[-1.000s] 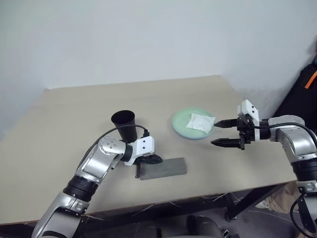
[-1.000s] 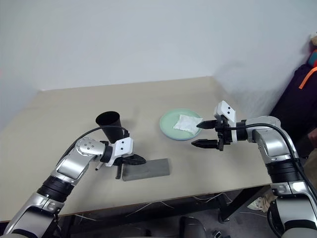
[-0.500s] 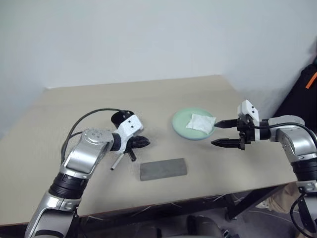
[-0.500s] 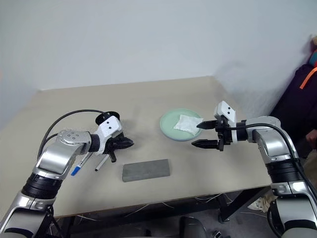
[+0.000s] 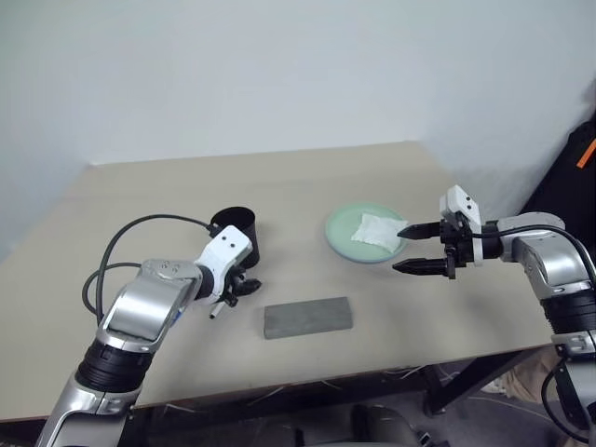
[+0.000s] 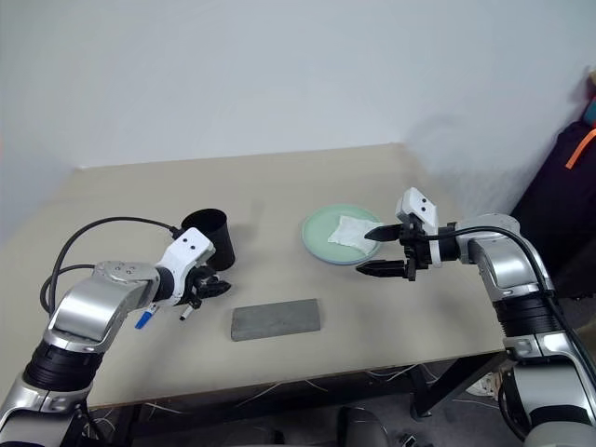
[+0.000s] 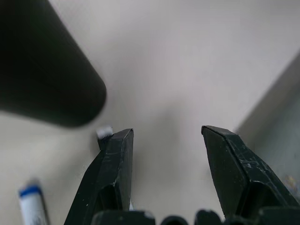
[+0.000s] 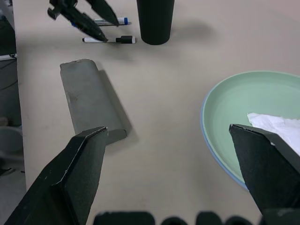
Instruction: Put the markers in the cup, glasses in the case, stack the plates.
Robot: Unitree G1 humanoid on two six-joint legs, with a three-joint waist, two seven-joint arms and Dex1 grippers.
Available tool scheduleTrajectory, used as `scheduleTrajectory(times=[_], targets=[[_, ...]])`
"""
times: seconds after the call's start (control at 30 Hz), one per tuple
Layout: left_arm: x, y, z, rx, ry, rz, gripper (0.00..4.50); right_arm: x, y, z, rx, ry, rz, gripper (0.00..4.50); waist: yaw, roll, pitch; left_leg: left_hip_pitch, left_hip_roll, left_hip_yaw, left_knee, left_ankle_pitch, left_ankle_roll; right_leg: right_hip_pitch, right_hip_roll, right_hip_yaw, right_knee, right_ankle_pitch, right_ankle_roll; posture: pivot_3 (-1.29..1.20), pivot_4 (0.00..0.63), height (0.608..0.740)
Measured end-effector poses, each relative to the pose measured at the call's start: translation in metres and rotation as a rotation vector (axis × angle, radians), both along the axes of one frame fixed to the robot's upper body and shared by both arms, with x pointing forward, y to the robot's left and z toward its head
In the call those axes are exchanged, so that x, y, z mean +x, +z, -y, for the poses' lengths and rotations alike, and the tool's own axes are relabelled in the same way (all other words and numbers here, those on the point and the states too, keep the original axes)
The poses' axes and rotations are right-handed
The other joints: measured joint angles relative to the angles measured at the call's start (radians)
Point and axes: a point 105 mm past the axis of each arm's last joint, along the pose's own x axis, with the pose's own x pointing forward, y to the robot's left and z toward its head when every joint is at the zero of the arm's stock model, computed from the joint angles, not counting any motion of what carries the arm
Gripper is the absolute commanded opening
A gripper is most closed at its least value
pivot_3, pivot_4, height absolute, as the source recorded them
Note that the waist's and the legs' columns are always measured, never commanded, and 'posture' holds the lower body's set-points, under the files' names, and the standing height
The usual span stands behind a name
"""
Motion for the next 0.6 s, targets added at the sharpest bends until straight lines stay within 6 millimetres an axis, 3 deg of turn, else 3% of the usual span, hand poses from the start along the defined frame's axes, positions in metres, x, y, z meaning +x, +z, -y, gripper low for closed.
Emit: scheduleTrajectory(times=[0.6], targets=[[0.006,-0.02,-0.028,0.062,0.145,-0.033,2.38,-0.001,0.0,-0.001,0.001,0.009,-0.005,4.5,0.0,0.0,0.0,0.0,0.0,0.0,0.0,0.0,0.0,0.0,0.0,0.0,0.0,0.0,0.0,0.0,0.0,0.726]])
